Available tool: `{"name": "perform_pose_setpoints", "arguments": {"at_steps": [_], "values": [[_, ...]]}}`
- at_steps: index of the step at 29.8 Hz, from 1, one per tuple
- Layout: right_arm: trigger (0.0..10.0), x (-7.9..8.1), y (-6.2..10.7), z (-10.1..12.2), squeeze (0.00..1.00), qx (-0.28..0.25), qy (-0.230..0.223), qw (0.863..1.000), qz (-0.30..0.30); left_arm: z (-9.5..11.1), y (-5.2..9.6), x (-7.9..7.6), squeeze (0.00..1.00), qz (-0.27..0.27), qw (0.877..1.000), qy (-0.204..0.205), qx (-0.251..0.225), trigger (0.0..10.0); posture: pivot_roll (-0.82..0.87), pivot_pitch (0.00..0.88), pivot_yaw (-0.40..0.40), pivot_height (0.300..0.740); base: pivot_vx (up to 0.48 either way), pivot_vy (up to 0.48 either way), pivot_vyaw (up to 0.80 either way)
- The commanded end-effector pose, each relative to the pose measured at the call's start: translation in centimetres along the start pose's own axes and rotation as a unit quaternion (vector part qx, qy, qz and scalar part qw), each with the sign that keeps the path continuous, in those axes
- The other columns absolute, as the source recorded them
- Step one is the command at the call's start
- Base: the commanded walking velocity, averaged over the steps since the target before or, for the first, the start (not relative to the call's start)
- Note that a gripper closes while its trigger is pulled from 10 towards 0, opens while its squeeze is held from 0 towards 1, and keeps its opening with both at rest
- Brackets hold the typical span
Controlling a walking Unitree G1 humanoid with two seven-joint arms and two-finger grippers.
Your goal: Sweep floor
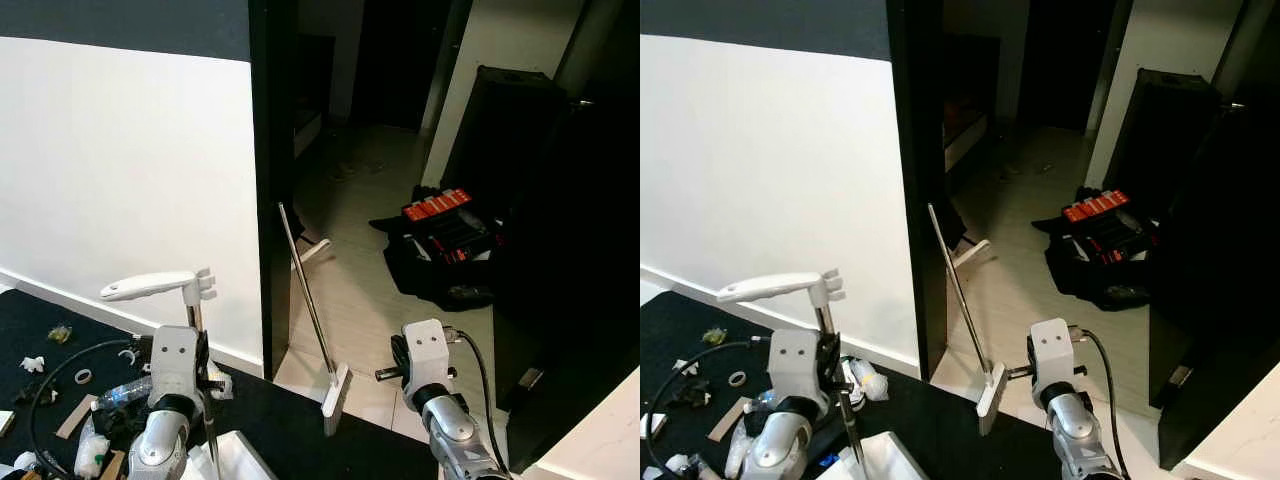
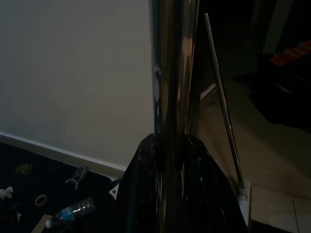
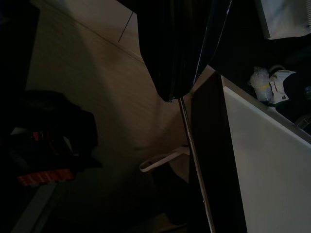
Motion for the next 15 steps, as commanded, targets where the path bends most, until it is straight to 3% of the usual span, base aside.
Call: {"name": "perform_pose_setpoints", "arguments": {"at_steps": [1,4,15], "values": [[10.0,0.07,0.18,-0.74,0.0,0.015,0.001,1.0,0.003,0.86,-0.5,-0.49,0.0,-0.004,1.0,-0.005,-0.015,10.0,-0.01,0.077,-0.018,0.74,0.0,0.0,0.0],[10.0,0.09,0.16,-0.73,0.0,0.015,0.004,1.0,0.004,0.79,-0.52,-0.36,0.0,0.0,1.0,-0.007,-0.014,10.0,0.0,0.075,-0.019,0.74,0.0,0.0,0.0],[10.0,0.19,0.1,-0.7,0.0,0.016,0.026,0.999,0.009,0.54,-0.59,-0.05,0.0,0.01,1.0,-0.009,-0.009,10.0,0.0,0.071,-0.02,0.74,0.022,-0.441,0.0]]}}
Point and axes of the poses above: a point about 5 cm out from each wrist's last joint towards the gripper, its own y axis pointing back from the gripper into the wrist, its own z axis along the axis of the wrist's last joint, x = y × z, the point moved 6 cm from there along -y, pointing out of the wrist towards the gripper, and after that the axes turned 8 degrees about y, right-handed, at the moved point
